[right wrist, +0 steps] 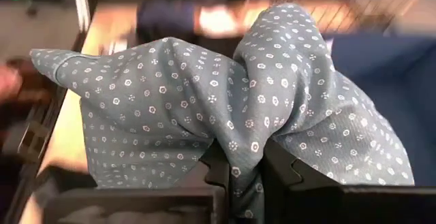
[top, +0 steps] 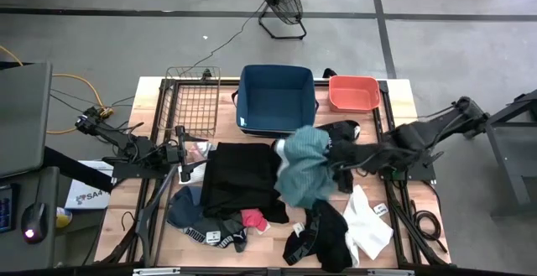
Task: Pick & Place Cloths
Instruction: Put the patient gown into the blue laundry organizer
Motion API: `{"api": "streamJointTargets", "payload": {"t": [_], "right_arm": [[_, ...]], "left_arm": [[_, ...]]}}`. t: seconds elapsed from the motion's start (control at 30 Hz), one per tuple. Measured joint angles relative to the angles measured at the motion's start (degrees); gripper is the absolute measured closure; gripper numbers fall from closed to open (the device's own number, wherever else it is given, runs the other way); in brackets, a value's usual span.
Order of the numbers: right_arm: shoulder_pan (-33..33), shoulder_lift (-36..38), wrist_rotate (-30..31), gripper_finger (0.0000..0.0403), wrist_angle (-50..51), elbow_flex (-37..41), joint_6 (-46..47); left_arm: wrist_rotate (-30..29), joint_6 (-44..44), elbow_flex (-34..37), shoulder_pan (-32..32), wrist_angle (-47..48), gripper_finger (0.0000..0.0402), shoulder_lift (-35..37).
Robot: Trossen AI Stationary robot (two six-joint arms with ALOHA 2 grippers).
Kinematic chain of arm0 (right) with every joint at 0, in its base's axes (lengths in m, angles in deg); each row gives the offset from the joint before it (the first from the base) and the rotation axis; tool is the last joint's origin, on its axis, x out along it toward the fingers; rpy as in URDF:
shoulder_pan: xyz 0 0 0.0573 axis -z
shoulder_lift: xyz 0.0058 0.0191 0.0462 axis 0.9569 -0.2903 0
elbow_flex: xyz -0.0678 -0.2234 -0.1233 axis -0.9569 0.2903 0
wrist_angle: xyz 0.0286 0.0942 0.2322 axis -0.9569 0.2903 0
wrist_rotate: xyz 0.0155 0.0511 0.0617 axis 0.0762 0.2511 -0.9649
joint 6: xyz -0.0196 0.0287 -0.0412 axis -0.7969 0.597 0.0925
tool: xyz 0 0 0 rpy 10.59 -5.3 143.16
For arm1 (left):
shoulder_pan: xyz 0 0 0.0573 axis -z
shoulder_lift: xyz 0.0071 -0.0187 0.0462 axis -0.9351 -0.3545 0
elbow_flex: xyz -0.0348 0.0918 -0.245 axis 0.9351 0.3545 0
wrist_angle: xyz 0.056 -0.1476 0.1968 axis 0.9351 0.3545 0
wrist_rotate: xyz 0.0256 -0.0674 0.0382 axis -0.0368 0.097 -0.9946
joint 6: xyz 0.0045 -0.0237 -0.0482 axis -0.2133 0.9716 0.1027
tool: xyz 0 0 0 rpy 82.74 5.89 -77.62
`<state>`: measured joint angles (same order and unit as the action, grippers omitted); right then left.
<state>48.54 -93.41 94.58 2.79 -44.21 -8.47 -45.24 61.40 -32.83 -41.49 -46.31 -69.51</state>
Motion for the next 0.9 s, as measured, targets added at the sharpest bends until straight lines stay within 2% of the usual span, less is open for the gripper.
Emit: {"api": "streamJointTargets", "payload": {"t": [0.23, 0.53, 0.63, 0.9], "right_arm": [[1.5, 1.5, 10.0, 0.0374, -6.4, -6.8, -13.8], [10.8, 1.6, 12.0, 0.0374, -18.7, -9.9, -31.1], [15.1, 1.5, 10.0, 0.0374, -22.5, -9.9, -34.7], [26.7, 1.5, -2.2, 0.0374, -31.6, -9.9, -39.8]], "left_arm": [[0.0, 0.0, 0.0, 0.0, 0.0, 0.0101, 0.0], [0.0, 0.0, 0.0, 0.0, 0.0, 0.0101, 0.0], [0.0, 0.0, 0.0, 0.0, 0.0, 0.0101, 0.0], [0.0, 0.0, 0.0, 0.0, 0.0, 0.0101, 0.0]]}}
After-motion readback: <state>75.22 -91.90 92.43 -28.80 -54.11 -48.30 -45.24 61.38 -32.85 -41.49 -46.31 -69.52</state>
